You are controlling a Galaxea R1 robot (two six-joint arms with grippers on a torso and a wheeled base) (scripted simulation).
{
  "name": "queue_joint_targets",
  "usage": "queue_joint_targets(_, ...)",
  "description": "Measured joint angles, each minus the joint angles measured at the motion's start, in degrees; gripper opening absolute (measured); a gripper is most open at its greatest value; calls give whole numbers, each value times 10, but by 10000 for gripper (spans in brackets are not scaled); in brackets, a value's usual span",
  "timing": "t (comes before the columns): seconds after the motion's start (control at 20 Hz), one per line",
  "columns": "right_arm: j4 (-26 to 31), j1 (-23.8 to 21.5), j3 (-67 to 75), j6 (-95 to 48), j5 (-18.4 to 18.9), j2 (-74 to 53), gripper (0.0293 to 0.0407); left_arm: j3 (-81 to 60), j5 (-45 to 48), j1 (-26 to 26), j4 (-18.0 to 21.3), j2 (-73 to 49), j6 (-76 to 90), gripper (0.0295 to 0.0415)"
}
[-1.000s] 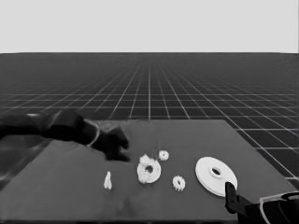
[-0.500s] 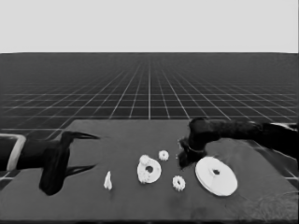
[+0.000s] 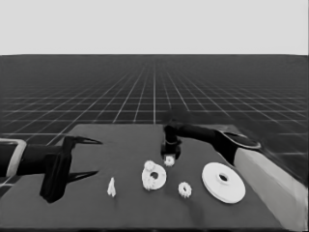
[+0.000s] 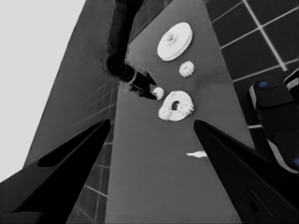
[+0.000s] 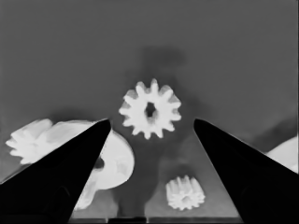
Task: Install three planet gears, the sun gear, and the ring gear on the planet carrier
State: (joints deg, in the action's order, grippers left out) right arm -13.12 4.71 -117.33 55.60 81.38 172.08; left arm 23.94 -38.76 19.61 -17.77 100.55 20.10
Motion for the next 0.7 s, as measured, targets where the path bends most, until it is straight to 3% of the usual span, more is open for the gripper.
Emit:
queue_joint_targets(0.15, -16, 28, -49, -24, -23, 19, 385, 0, 0, 0, 0, 0, 0, 385)
queue_joint_targets(0.4, -18, 32, -62, -31, -28, 24, 382, 0, 0, 0, 0, 0, 0, 385)
queue_joint_targets(0.5, -19, 32, -63, -31, -29, 25, 312, 0, 0, 0, 0, 0, 0, 385)
queue_joint_targets(0.7, -19, 32, -63, -31, -28, 25, 312, 0, 0, 0, 0, 0, 0, 385)
